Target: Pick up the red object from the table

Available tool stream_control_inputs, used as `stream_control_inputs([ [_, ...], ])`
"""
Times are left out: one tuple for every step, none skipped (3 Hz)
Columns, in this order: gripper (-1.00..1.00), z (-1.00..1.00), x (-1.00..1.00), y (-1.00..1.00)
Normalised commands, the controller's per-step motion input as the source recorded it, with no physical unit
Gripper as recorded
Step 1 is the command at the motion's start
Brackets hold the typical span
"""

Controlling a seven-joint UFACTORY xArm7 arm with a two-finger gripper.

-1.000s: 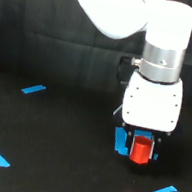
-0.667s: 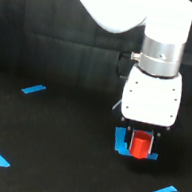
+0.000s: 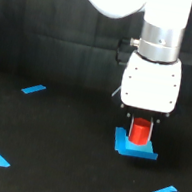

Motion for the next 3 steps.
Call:
stream_control_inputs([
  [-0.95, 0.99, -0.10, 0.18],
  [-1.00, 0.78, -0.12, 0.29],
  [-1.00, 0.75, -0.07, 0.15],
])
